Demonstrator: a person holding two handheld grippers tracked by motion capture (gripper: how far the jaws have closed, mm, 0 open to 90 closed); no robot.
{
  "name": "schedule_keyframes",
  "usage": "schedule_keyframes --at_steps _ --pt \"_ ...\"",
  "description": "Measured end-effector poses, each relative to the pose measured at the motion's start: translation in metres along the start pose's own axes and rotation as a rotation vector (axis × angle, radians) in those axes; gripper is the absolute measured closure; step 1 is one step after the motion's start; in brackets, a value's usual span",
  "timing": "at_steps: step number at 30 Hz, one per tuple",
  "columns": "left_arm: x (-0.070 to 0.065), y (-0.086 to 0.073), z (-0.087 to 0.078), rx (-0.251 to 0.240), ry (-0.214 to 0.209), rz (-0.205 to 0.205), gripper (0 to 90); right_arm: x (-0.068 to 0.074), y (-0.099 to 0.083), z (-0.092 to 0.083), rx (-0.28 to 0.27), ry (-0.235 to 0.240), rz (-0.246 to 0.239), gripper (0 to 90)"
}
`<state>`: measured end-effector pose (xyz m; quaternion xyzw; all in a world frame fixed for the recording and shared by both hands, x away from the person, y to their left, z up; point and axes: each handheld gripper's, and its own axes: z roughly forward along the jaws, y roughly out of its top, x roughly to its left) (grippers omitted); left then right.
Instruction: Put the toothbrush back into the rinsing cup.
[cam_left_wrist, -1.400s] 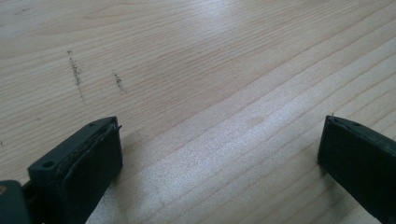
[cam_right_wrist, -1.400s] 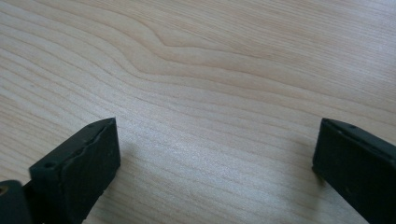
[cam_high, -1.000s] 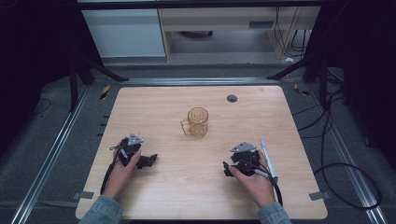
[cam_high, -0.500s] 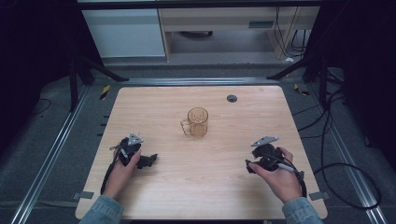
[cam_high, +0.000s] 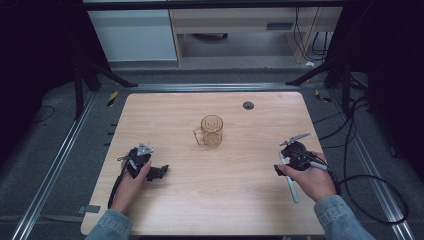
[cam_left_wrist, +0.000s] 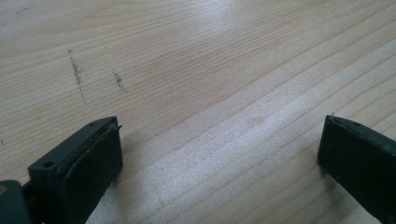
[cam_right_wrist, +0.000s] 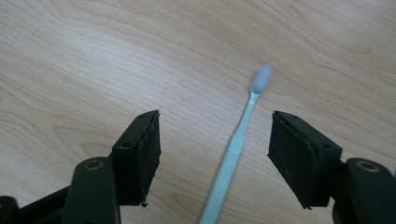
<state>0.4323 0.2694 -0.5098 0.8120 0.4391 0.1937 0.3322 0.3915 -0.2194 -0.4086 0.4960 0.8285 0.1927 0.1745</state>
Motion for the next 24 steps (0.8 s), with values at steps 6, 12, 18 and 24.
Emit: schedule_keyframes --at_steps 6,12,18,24 --pt "0.0 0.0 0.0 0.0 -0.001 0.0 0.0 -0.005 0.009 0.0 0.026 -0.003 -0.008 36.6" --pt "0.0 0.0 0.0 -0.001 -0.001 -0.001 0.0 -0.014 0.013 0.008 0.064 0.015 0.028 38.5" --pt "0.0 0.0 0.0 0.005 -0.001 0.005 0.0 -0.017 0.014 0.011 0.082 0.027 0.05 41.5" --pt "0.0 0.0 0.0 0.003 -0.001 0.004 0.0 -0.02 0.014 0.012 0.108 0.06 0.081 42.5"
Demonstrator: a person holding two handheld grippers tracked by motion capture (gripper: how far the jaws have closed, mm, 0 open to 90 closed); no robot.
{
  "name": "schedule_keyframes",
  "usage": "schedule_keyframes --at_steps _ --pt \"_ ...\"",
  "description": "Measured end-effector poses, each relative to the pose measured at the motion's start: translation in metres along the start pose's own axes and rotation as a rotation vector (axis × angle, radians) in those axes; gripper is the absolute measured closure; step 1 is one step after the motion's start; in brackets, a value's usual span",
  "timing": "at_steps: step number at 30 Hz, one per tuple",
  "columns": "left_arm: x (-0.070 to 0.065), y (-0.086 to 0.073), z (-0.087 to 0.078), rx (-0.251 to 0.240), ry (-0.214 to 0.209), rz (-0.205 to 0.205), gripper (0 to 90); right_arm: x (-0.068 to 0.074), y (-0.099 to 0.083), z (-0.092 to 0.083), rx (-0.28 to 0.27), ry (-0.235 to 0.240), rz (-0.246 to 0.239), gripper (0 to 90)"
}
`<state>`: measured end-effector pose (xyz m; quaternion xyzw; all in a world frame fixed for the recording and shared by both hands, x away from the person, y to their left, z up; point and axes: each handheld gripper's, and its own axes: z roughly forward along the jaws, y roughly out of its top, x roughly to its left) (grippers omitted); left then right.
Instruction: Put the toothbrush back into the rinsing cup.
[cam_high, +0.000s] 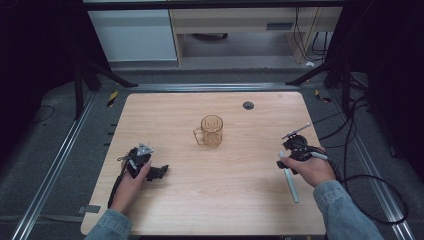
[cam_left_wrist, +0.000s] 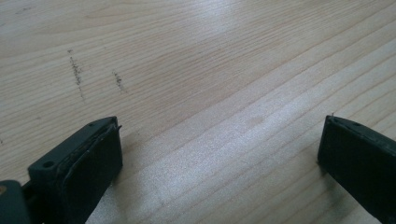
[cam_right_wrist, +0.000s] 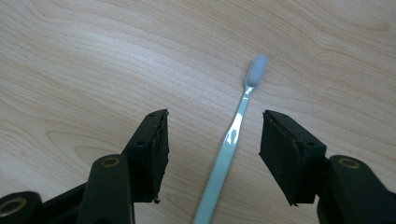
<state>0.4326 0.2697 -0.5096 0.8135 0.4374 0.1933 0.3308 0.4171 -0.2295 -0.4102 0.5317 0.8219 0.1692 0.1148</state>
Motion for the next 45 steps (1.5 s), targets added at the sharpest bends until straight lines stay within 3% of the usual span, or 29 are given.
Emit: schedule_keyframes --at_steps 7,12,17,34,45 --pt "0.0 0.0 0.0 -0.001 0.001 -0.002 0.0 -0.011 0.014 -0.003 0.065 -0.02 0.015 40.9" --pt "0.0 0.0 0.0 -0.004 0.001 -0.005 0.0 -0.017 0.018 0.002 0.104 -0.02 0.02 47.1" --pt "-0.001 0.0 0.0 -0.006 0.001 -0.007 0.0 -0.02 0.018 0.008 0.128 -0.012 0.026 53.3" --pt "0.0 0.0 0.0 -0.001 0.001 -0.002 0.0 -0.023 0.012 0.023 0.185 -0.001 0.036 59.2" --pt "0.0 0.0 0.0 0.0 0.001 -0.001 0.0 -0.023 0.006 0.046 0.241 -0.003 0.072 64.2"
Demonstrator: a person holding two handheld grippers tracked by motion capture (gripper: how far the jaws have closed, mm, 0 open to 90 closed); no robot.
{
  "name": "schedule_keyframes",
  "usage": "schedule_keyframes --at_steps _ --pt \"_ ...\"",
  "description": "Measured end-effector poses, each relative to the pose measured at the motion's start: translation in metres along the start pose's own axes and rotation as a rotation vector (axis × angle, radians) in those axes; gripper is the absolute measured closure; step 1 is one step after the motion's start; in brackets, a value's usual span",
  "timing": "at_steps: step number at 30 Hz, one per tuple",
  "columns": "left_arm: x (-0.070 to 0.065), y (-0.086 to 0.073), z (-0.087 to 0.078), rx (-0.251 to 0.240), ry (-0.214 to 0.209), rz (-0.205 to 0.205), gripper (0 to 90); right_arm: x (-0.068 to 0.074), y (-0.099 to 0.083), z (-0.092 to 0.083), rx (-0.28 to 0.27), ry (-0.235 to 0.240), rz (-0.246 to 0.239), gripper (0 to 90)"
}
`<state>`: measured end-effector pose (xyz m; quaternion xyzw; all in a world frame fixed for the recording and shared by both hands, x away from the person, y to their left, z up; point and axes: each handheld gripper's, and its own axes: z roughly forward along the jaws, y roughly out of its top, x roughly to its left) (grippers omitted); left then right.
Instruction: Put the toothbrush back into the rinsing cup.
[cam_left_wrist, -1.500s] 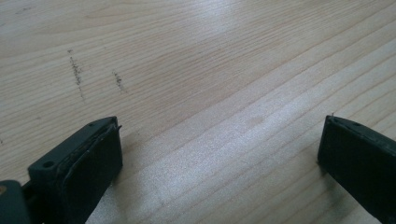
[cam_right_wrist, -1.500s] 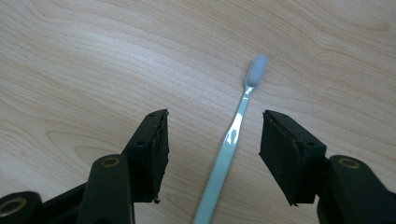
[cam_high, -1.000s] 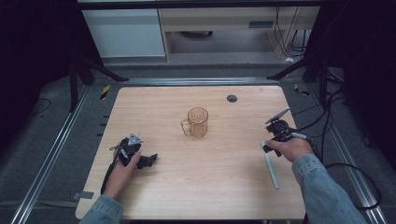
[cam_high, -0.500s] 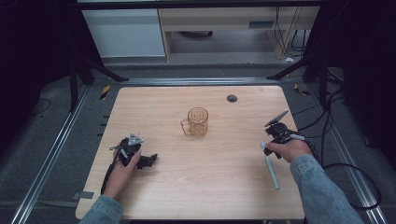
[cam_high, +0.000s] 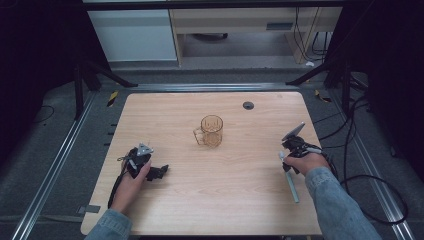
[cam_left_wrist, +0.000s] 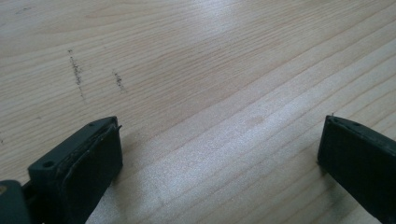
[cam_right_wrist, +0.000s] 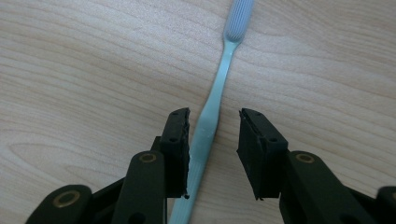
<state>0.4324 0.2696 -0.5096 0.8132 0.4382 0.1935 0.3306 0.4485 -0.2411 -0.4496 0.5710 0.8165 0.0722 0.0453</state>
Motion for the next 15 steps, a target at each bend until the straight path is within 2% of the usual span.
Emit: schedule_keyframes --at_steps 15 --pt "0.0 0.0 0.0 0.0 0.0 0.0 0.0 0.004 0.005 0.013 0.029 0.005 0.027 65.1"
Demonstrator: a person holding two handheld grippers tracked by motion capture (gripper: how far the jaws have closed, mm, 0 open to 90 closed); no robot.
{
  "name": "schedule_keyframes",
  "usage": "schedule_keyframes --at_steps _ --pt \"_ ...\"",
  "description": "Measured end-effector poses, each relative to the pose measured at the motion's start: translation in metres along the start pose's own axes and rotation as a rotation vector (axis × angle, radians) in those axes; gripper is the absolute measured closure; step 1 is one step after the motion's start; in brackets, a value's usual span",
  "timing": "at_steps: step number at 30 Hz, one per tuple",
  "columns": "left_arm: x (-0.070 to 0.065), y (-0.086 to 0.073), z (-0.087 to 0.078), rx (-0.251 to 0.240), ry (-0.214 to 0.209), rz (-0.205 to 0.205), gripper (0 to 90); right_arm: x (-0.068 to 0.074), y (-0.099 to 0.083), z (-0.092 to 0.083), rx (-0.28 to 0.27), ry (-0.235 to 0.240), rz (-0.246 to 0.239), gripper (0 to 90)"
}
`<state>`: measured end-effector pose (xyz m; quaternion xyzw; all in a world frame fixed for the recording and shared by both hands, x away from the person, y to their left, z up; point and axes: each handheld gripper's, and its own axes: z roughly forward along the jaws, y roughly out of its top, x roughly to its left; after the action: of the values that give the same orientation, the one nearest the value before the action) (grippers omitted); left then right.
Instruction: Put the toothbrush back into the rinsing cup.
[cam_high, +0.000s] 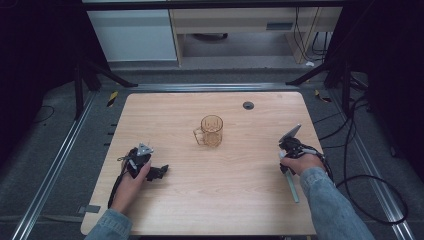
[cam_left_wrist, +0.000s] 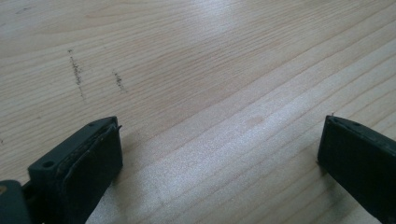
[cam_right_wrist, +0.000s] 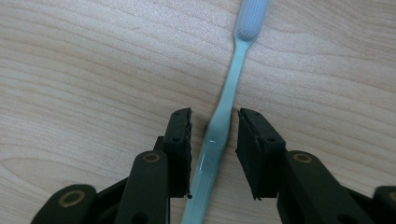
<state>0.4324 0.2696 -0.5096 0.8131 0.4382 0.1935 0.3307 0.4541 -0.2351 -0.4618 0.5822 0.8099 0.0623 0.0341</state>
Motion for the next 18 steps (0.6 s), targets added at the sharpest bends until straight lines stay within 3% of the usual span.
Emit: schedule_keyframes --at_steps 18 --pt "0.0 0.0 0.0 0.0 0.0 0.0 0.0 -0.0011 0.0023 0.0058 0.017 -0.003 0.008 68.2"
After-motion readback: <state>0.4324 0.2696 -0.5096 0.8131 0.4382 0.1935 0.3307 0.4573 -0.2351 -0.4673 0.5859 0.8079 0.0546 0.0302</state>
